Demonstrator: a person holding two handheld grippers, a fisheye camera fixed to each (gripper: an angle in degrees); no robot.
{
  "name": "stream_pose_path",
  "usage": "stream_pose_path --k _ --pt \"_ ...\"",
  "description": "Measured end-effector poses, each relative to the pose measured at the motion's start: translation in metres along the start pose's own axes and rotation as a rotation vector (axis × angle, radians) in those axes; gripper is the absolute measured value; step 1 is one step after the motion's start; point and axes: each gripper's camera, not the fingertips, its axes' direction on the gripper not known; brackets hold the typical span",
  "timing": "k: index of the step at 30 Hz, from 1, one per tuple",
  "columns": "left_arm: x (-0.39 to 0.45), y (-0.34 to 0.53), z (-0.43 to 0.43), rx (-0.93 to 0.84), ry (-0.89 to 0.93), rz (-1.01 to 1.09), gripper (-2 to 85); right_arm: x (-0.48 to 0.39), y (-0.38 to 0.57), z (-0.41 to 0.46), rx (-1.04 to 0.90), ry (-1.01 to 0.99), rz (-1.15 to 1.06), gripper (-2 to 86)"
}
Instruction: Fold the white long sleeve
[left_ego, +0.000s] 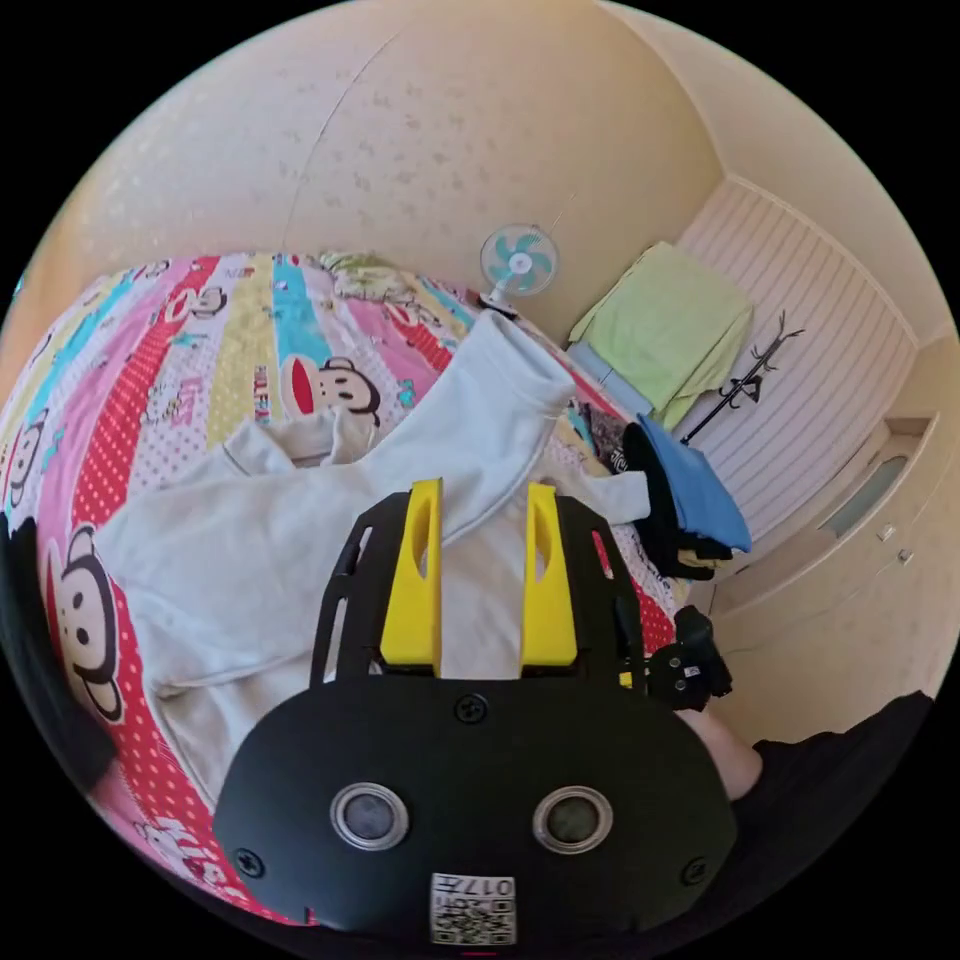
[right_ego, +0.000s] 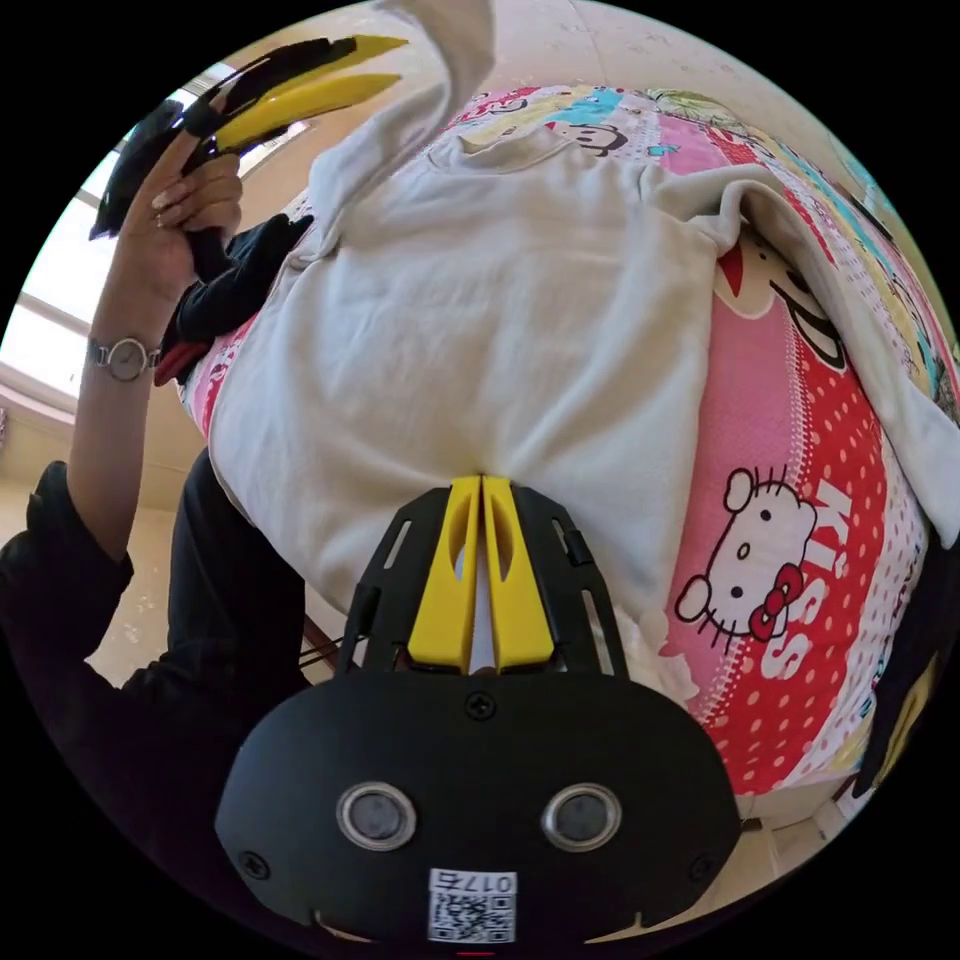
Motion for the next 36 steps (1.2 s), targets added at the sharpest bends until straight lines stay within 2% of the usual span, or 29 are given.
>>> stream_pose_path --k 3,6,10,11,13,14,16,19,21,25,30,32,34,36 --pt "-0.007 0.035 0.044 -0.015 0.053 -0.096 12.3 0.005 0.007 -0.007 0.035 0.008 -0.009 0.3" --pt "-0.017 0.072 0.045 -0.039 -0.036 -0.179 12.7 0.012 0.01 -0.015 0.055 0.011 -0.017 0.5" --pt "-0.033 0.125 0.052 -0.167 -0.375 -0.182 11.4 0.036 0.017 -0.04 0.111 -0.113 0.02 1.2" --pt "-0.035 0.141 0.06 -0.163 -0.403 -0.107 9.7 0.043 0.019 -0.047 0.123 -0.153 0.035 1.5" --pt "-0.04 0.156 0.057 -0.075 -0.347 -0.102 8.3 0.088 0.035 -0.091 0.325 -0.26 0.227 3.4" --pt "-0.045 0.154 0.061 -0.085 -0.331 -0.128 8.2 0.101 0.041 -0.104 0.395 -0.271 0.29 4.1" --pt "-0.052 0.151 0.07 -0.107 -0.317 -0.159 7.9 0.158 0.061 -0.143 0.597 -0.199 0.603 9.4" --pt "-0.052 0.153 0.077 -0.095 -0.322 -0.155 7.6 0.216 0.076 -0.162 0.744 -0.033 0.935 12.7" --pt "-0.055 0.154 0.079 -0.087 -0.308 -0.159 7.3 0.24 0.076 -0.161 0.827 -0.028 1.036 12.9" --pt "-0.08 0.155 0.081 -0.08 -0.201 -0.242 6.0 0.264 0.046 -0.142 0.855 0.061 1.199 11.8" --pt "-0.09 0.156 0.08 -0.063 -0.155 -0.263 5.5 0.25 -0.008 -0.149 0.774 0.175 1.171 4.3" --pt "-0.093 0.156 0.079 -0.058 -0.144 -0.268 5.4 0.218 -0.017 -0.174 0.885 0.231 1.064 3.6" --pt "-0.095 0.156 0.078 -0.055 -0.137 -0.271 5.4 0.156 -0.037 -0.214 1.027 0.437 0.899 3.4" --pt "-0.095 0.156 0.078 -0.056 -0.143 -0.269 5.4 0.109 -0.056 -0.24 1.132 0.497 0.74 3.3"
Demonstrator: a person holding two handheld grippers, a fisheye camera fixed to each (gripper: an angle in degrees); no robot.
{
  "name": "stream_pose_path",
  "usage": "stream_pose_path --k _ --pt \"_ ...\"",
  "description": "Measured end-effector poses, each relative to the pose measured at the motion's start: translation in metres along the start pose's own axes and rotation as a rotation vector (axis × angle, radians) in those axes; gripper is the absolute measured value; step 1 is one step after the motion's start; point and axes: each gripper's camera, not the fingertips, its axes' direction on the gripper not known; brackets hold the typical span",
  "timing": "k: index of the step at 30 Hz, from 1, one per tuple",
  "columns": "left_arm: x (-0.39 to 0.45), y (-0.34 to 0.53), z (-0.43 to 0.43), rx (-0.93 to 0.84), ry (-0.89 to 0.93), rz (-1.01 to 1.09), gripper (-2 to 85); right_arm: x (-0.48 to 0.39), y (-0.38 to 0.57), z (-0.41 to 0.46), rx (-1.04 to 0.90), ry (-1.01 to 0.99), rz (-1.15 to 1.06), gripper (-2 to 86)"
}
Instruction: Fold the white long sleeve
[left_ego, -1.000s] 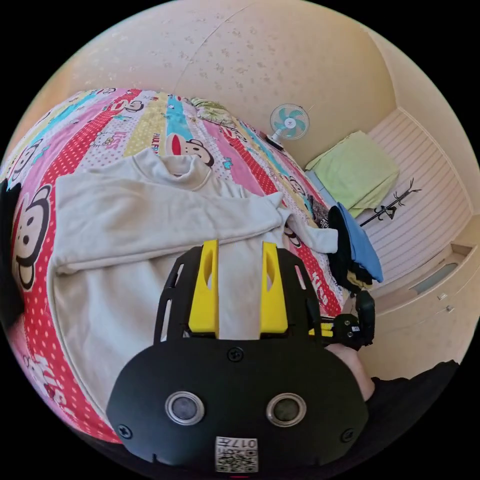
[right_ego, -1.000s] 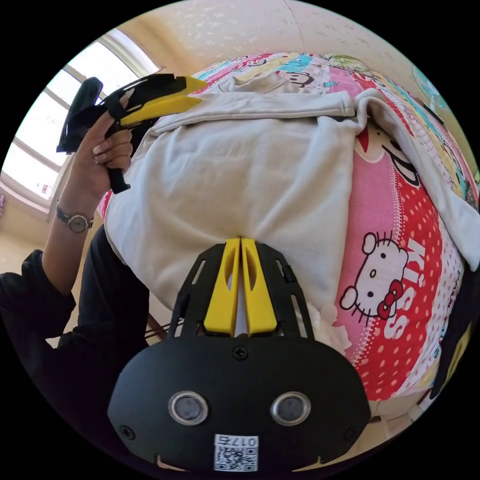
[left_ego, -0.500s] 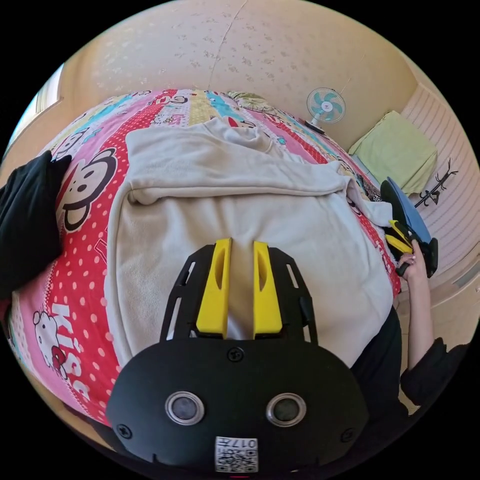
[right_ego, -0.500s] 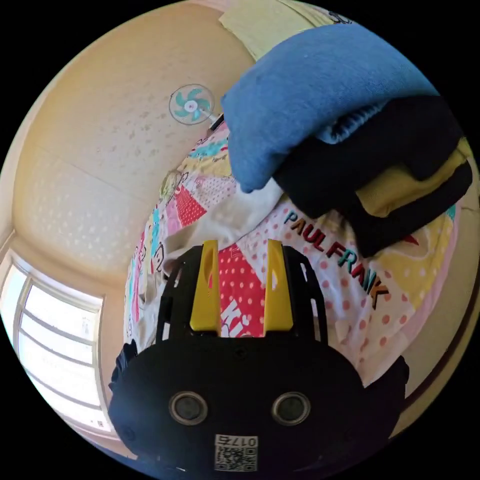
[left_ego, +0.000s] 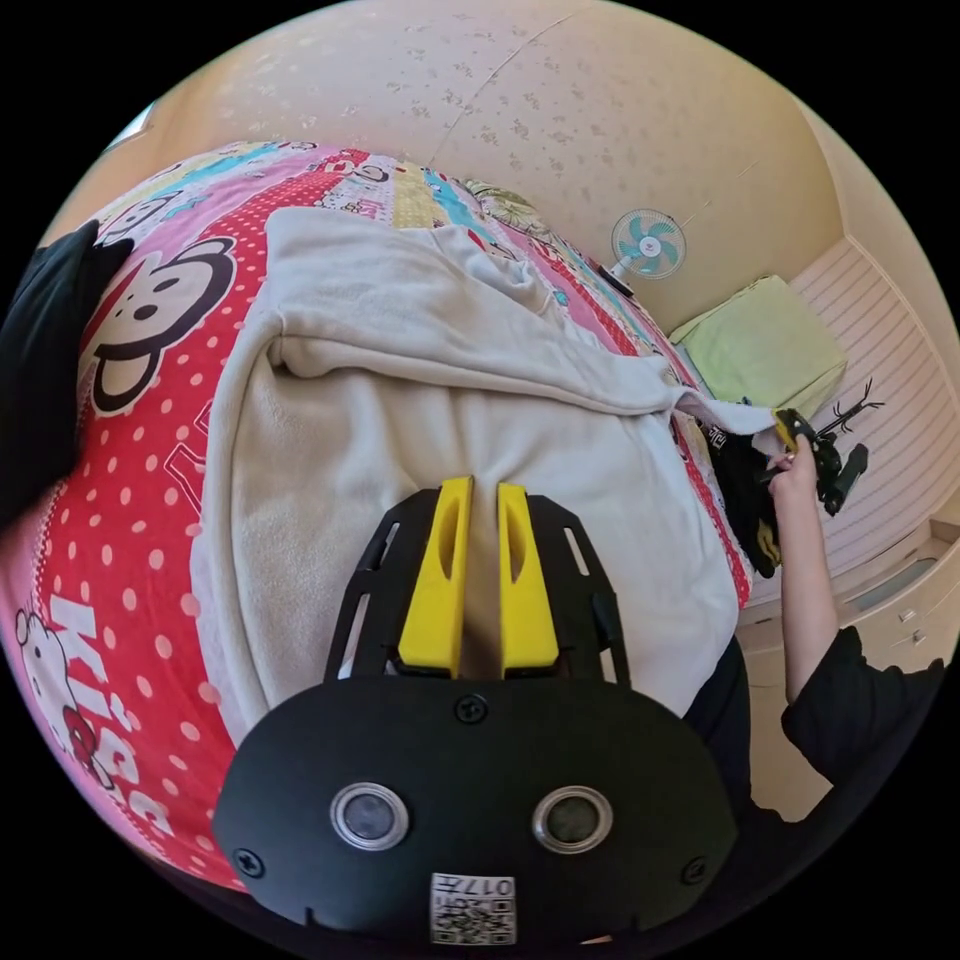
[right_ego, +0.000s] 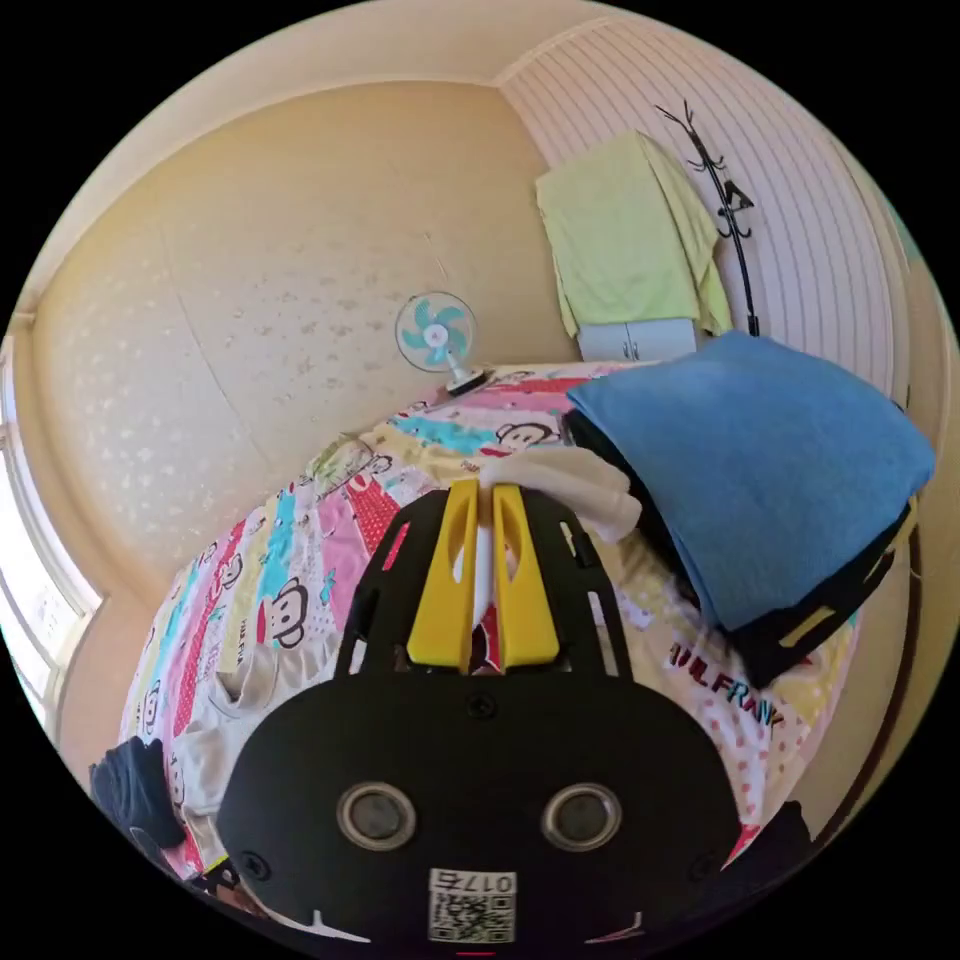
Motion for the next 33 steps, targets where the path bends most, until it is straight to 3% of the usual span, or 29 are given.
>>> stream_pose_path --k 3,6,8,10,14,16,21,26,31,33 --pt "0.0 -0.001 -0.002 0.0 -0.008 0.003 5.4 -0.081 -0.011 -0.04 0.163 -0.185 -0.192 3.3" --pt "-0.002 -0.002 -0.005 0.0 -0.006 0.001 5.3 -0.168 0.008 -0.052 0.138 -0.417 -0.393 3.7" --pt "-0.003 -0.003 -0.008 0.0 -0.005 0.0 5.3 -0.217 0.036 -0.048 0.022 -0.575 -0.493 4.0" --pt "-0.003 -0.004 -0.01 0.0 -0.004 -0.001 5.3 -0.275 0.101 -0.031 -0.216 -0.74 -0.625 4.8" --pt "-0.006 -0.006 -0.018 0.002 0.009 -0.008 5.3 -0.313 0.228 0.008 -0.622 -0.659 -0.761 6.5" --pt "-0.009 -0.007 -0.021 0.004 0.023 -0.015 5.4 -0.295 0.261 0.004 -0.716 -0.6 -0.729 7.3" --pt "-0.013 -0.01 -0.031 0.001 0.054 -0.027 5.7 -0.209 0.227 -0.047 -0.692 -0.569 -0.619 9.5" --pt "-0.019 0.006 -0.076 -0.025 0.216 -0.012 10.4 -0.099 0.2 -0.083 -0.766 -0.405 -0.615 11.2" --pt "-0.009 0.071 -0.17 -0.042 -0.033 0.026 15.1 -0.013 0.208 -0.116 -1.024 -0.345 -0.533 12.9" --pt "-0.016 0.097 -0.193 -0.111 -0.025 0.005 15.9 0.004 0.217 -0.119 -1.095 -0.385 -0.453 13.3"
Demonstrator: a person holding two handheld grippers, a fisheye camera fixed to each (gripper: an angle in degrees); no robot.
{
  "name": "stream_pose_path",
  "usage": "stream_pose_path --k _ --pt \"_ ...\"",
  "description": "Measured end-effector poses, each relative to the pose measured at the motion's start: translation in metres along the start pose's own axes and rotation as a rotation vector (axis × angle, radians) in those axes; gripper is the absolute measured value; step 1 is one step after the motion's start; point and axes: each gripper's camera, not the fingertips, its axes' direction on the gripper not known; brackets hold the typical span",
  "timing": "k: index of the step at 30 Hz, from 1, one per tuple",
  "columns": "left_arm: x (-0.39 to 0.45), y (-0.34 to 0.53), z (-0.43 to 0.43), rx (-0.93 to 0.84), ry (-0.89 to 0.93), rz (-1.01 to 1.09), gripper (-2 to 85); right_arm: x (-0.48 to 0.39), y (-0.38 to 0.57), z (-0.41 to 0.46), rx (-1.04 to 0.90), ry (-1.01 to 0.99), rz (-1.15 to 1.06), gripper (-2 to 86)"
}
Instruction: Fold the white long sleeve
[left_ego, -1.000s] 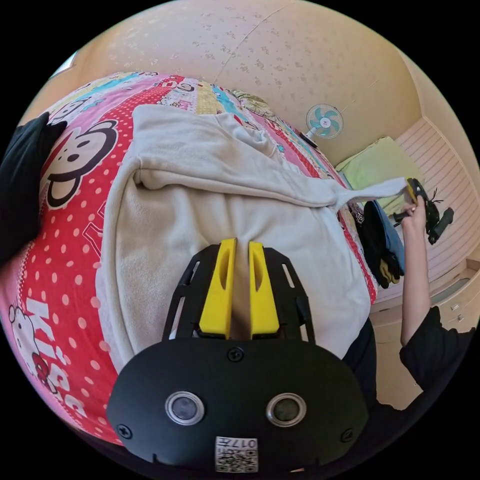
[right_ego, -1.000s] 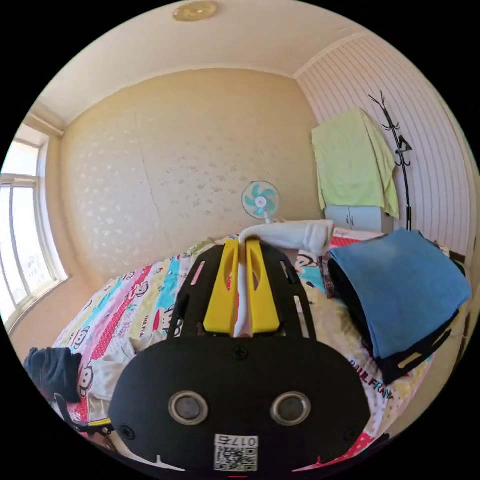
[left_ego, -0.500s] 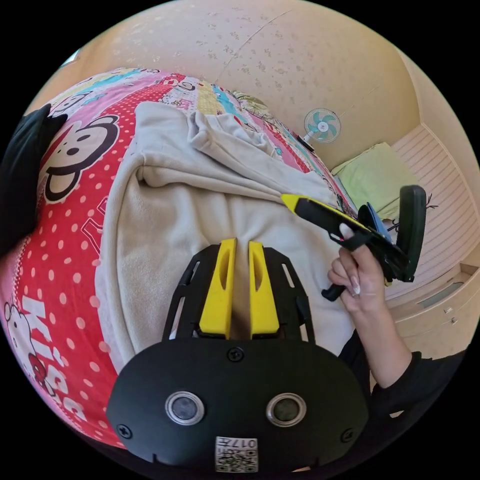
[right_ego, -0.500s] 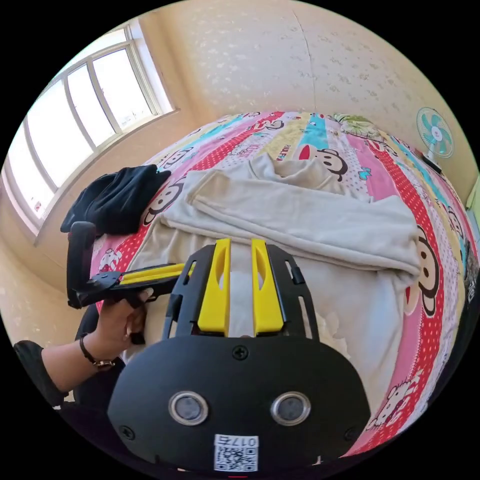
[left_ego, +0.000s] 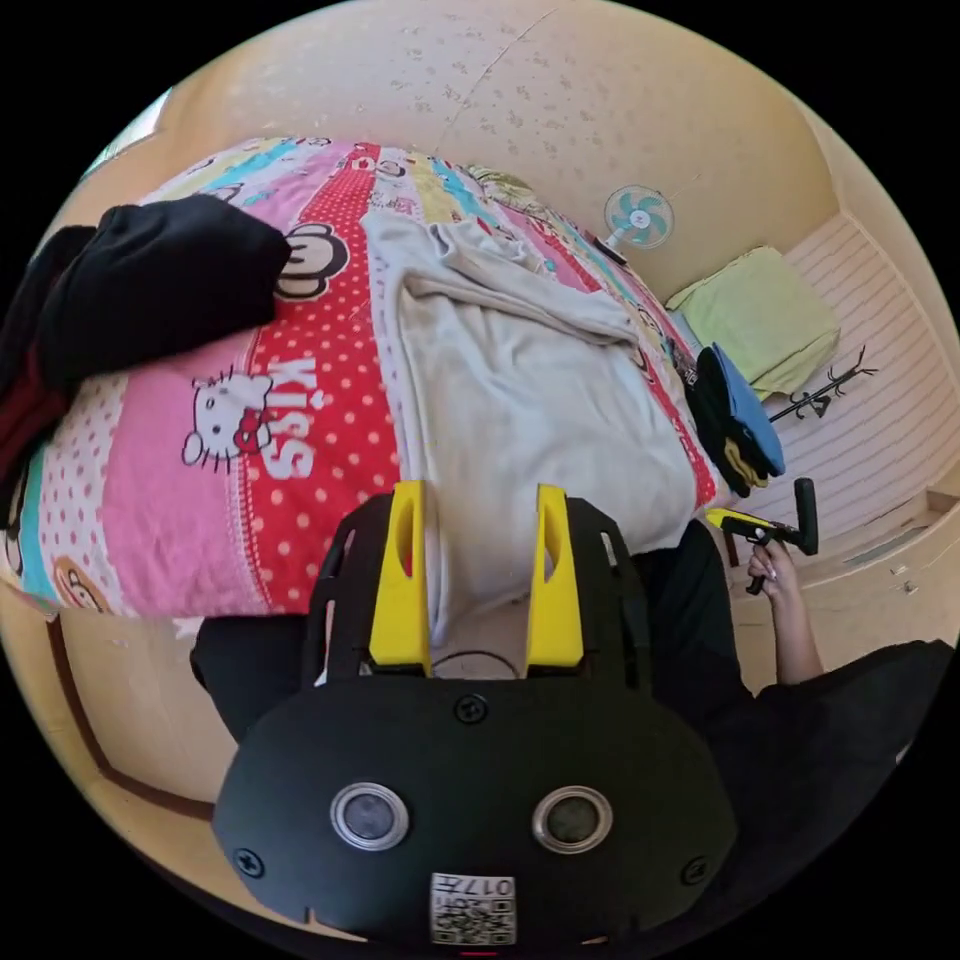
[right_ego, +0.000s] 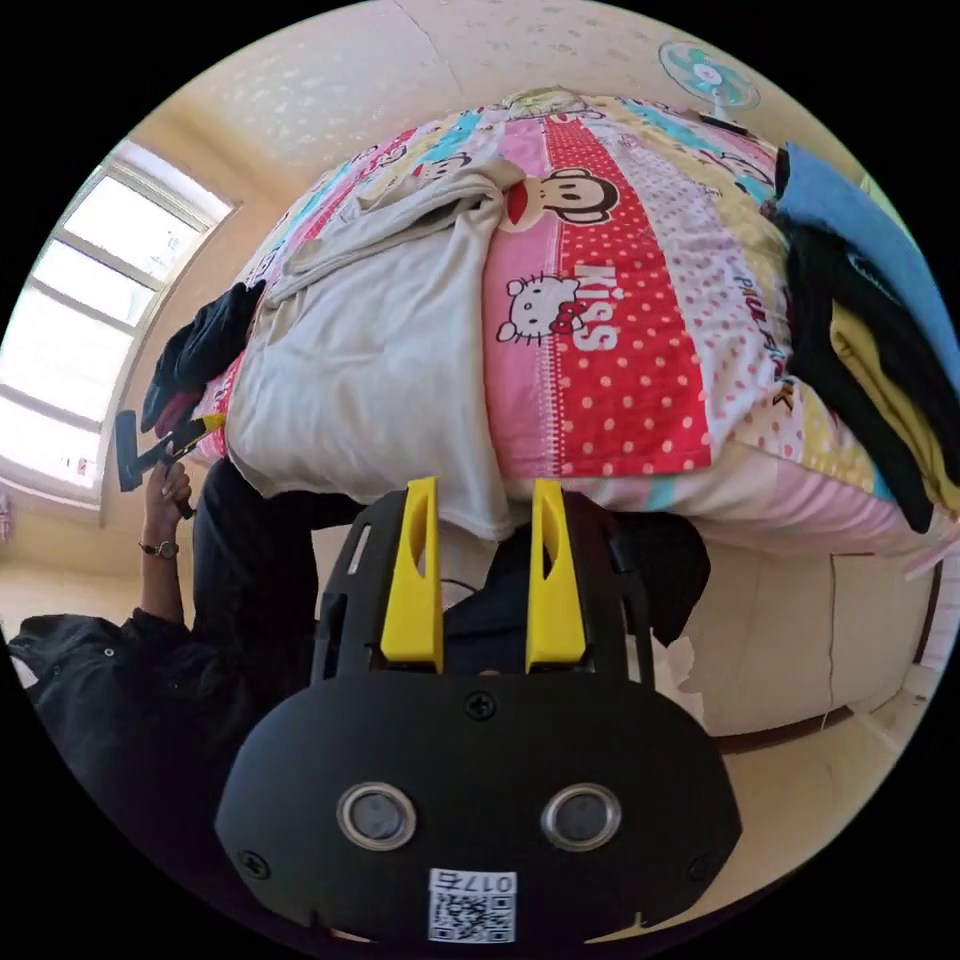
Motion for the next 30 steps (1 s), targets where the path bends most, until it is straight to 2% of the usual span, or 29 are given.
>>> stream_pose_path --k 3,6,7,9,10,11,13,15,17,21,24,26,30 --pt "-0.013 0.031 -0.011 -0.146 0.018 -0.063 18.0 0.016 0.007 0.016 0.003 -0.06 0.081 13.5" --pt "-0.017 0.041 -0.005 -0.26 -0.028 -0.079 18.5 0.025 -0.006 0.045 -0.126 -0.068 0.137 13.5" --pt "-0.017 0.04 0.001 -0.309 -0.003 -0.085 18.5 0.024 -0.008 0.048 -0.11 -0.077 0.131 13.2" --pt "-0.016 0.036 0.005 -0.295 -0.03 -0.087 18.2 0.024 -0.009 0.049 -0.083 -0.09 0.136 12.4" --pt "-0.018 0.032 0.01 -0.287 -0.074 -0.096 17.4 0.026 -0.01 0.047 -0.078 -0.087 0.139 11.5" --pt "-0.023 0.028 0.023 -0.374 -0.082 -0.111 16.7 0.026 -0.01 0.046 -0.08 -0.088 0.14 10.8" --pt "-0.028 0.023 0.039 -0.497 -0.04 -0.106 14.7 0.027 -0.008 0.04 -0.114 -0.089 0.117 6.2" --pt "-0.029 0.022 0.041 -0.535 -0.037 -0.098 10.0 0.023 -0.001 0.027 -0.107 -0.119 0.05 4.5" --pt "-0.031 0.022 0.026 -0.52 -0.033 -0.081 4.3 0.021 0.009 0.011 -0.089 -0.129 0.009 3.8" --pt "-0.024 0.037 -0.024 -0.469 0.075 0.016 2.1 0.023 0.041 -0.061 0.09 -0.331 -0.089 3.0" --pt "-0.016 0.055 -0.098 -0.305 0.282 0.094 1.3 0.019 0.061 -0.117 0.201 -0.419 -0.134 2.7" --pt "-0.022 0.069 -0.165 -0.144 0.416 0.136 0.9 0.007 0.071 -0.141 0.2 -0.367 -0.174 2.6" --pt "-0.037 0.099 -0.235 -0.053 0.561 0.156 1.0 -0.016 0.117 -0.201 0.279 -0.419 -0.308 2.4"
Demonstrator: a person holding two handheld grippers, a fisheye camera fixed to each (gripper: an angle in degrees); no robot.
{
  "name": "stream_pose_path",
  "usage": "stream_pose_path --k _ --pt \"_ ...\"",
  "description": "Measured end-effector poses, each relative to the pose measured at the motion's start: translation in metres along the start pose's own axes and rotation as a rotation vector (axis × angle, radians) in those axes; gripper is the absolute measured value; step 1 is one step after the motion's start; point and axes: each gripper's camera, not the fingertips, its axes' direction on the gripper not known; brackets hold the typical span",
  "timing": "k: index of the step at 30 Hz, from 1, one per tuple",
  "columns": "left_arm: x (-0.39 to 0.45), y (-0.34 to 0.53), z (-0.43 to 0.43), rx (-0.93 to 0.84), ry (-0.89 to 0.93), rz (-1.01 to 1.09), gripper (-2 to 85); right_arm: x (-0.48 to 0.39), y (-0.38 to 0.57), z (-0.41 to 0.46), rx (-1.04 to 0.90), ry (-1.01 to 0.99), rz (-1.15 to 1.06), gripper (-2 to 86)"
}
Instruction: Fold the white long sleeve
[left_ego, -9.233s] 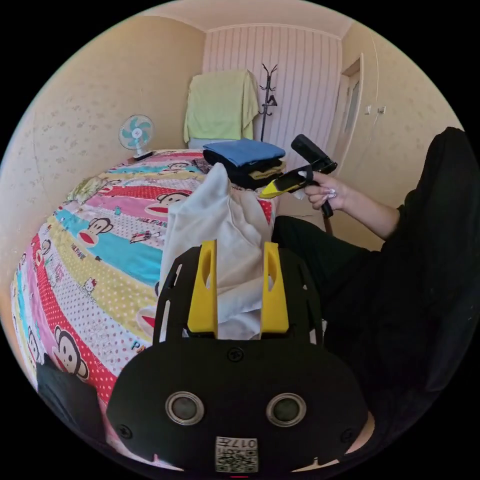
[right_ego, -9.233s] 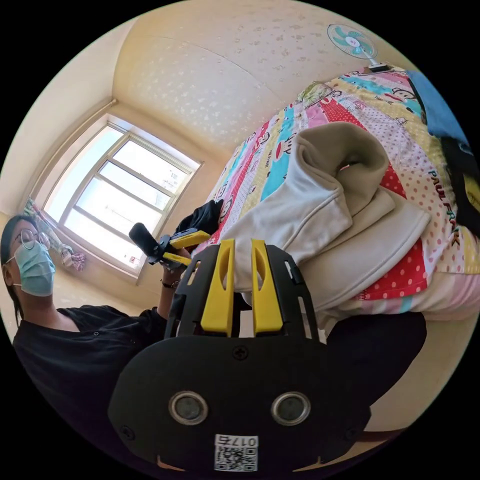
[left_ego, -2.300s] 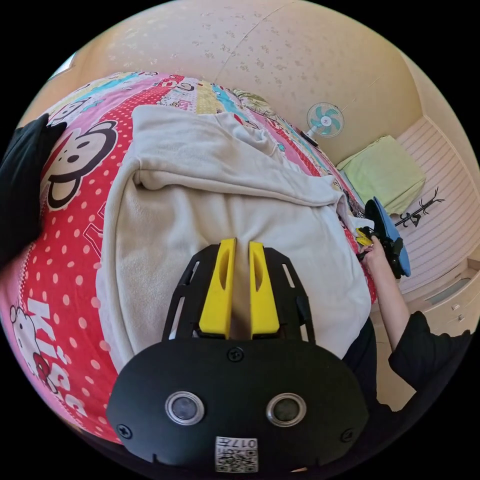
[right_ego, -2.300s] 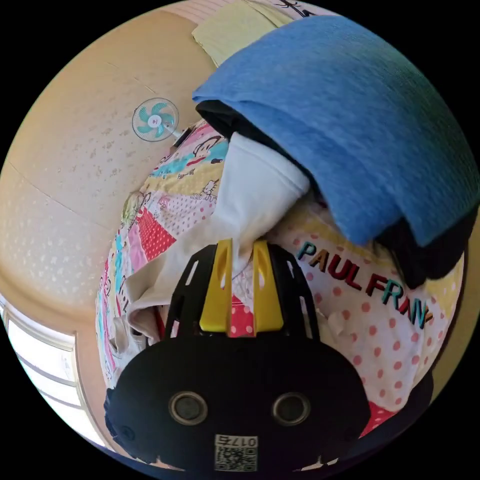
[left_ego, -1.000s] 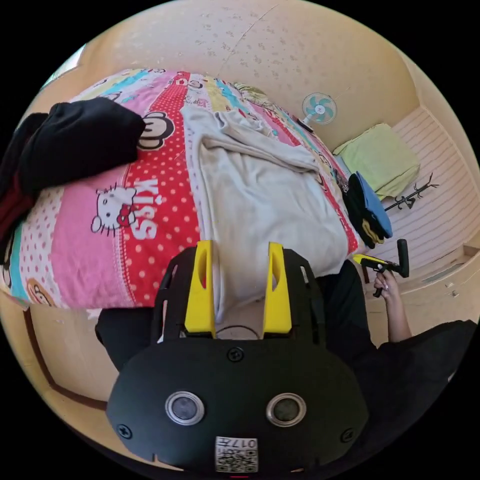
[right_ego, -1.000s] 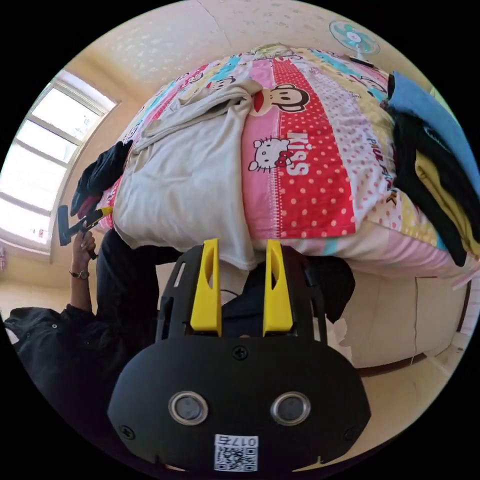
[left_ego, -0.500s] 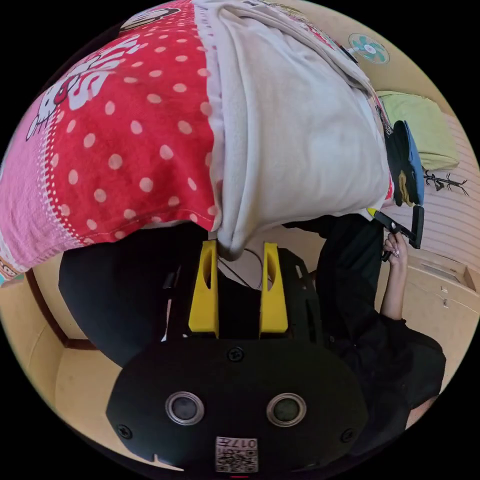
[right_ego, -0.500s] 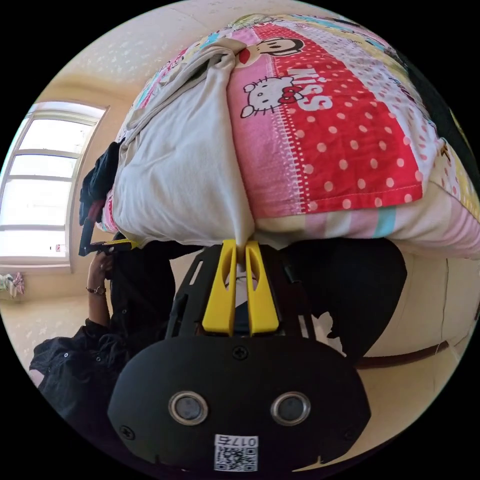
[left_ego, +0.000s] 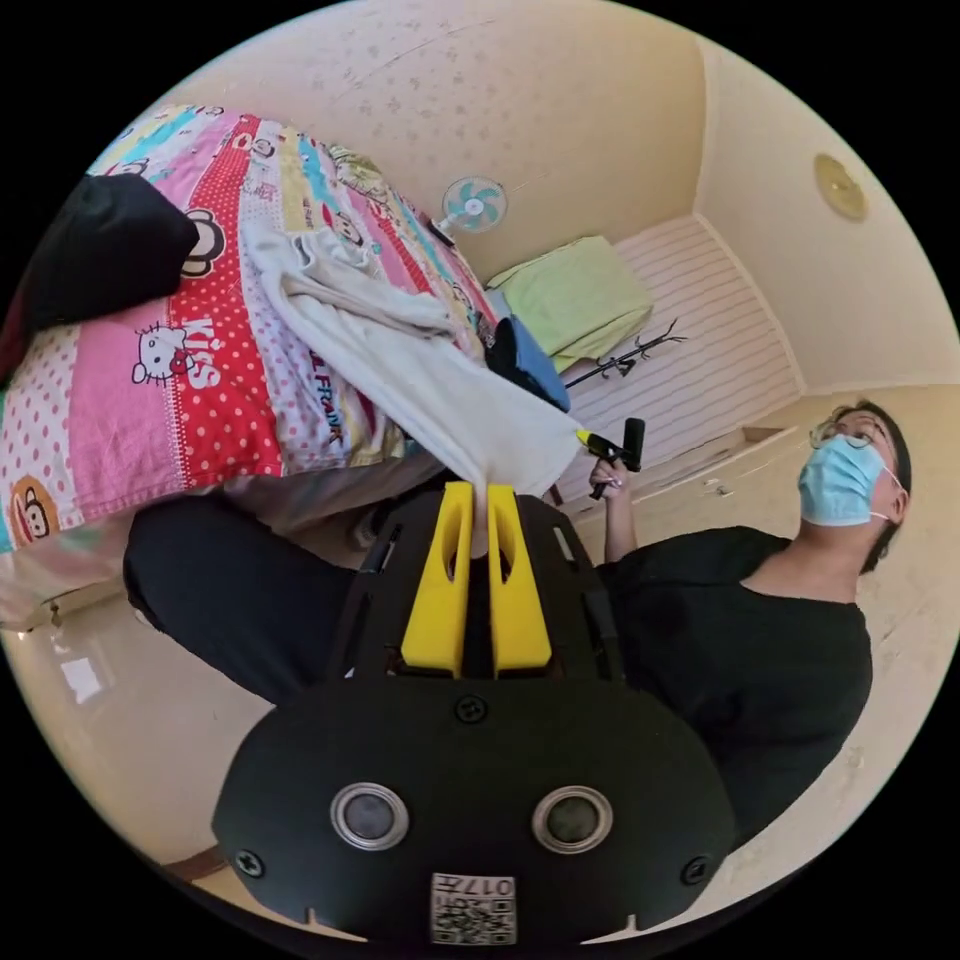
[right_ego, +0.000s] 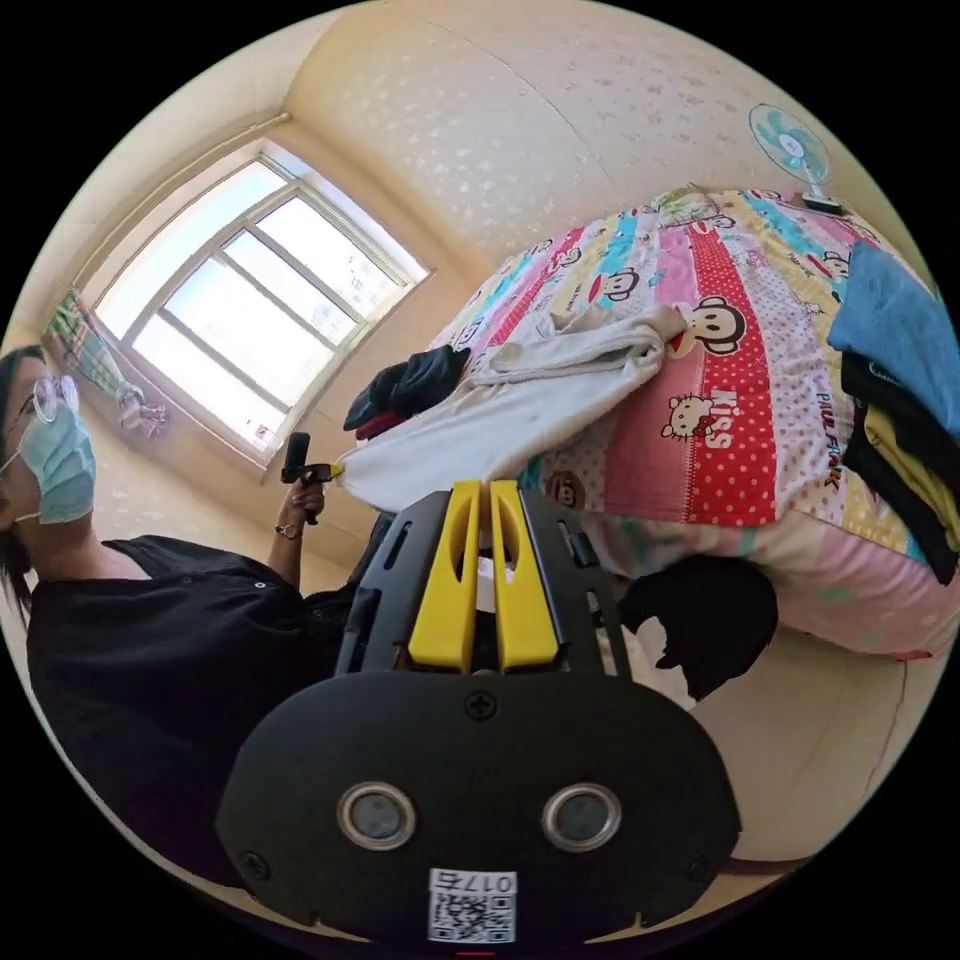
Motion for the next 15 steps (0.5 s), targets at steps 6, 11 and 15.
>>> stream_pose_path --k 6,11,15 --pt "0.025 0.021 -0.037 0.085 0.221 0.094 1.5 -0.01 0.01 -0.043 0.141 -0.078 -0.006 2.4" --pt "-0.019 -0.08 -0.048 0.173 0.28 0.047 2.2 0.03 -0.088 -0.023 0.165 -0.013 -0.048 2.8" --pt "-0.076 -0.173 -0.054 0.34 0.194 -0.106 4.9 0.093 -0.208 0.024 0.154 0.073 0.034 4.5"
